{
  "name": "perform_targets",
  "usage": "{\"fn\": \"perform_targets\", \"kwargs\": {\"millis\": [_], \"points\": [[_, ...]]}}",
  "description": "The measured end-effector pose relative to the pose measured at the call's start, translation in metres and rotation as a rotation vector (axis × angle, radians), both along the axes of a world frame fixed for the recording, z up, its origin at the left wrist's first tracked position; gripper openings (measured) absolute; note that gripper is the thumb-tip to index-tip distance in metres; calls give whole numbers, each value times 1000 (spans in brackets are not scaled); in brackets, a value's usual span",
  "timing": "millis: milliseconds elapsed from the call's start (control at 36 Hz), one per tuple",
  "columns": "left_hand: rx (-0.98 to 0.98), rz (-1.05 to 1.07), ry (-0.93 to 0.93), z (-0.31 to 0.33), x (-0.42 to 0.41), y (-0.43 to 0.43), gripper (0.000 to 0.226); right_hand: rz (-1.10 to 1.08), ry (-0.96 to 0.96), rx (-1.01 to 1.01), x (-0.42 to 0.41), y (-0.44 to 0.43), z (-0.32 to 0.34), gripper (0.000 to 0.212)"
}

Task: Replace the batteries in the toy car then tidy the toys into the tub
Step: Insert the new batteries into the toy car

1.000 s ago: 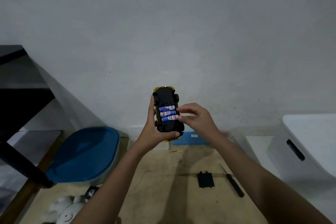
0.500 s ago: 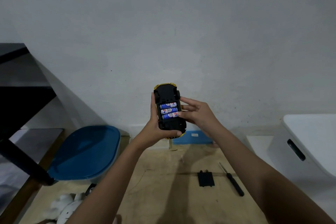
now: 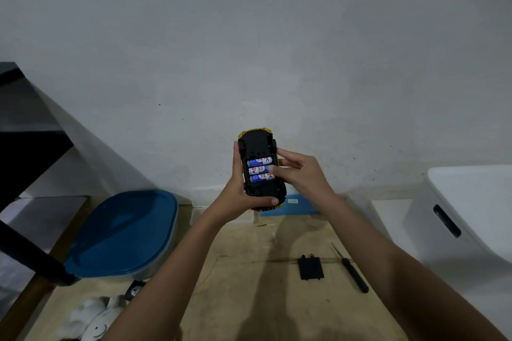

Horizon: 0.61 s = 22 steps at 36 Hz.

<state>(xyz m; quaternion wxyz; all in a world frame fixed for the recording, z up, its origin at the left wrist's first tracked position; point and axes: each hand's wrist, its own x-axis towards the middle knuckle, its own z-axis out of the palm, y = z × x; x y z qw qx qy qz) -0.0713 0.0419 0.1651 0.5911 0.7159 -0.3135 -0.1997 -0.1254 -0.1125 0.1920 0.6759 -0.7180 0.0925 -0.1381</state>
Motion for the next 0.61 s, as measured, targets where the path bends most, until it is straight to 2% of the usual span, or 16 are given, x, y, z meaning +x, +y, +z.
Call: {"fn": "perform_targets", "kwargs": {"millis": [194,306,444,611], "points": [[24,-13,-2,-7,-4,-11,133,-245,6,-146,4,6,-18,51],[35,1,29,-13,-4,-11,134,-244,20,-191,5,3,-23,49],[65,39,80,-27,-5,-8,131,-173,50,-151,1,-5,-37,41],[86,97,143,-54,-6,-4,129,-220,227,-185,-17,-35,-84,27]]}}
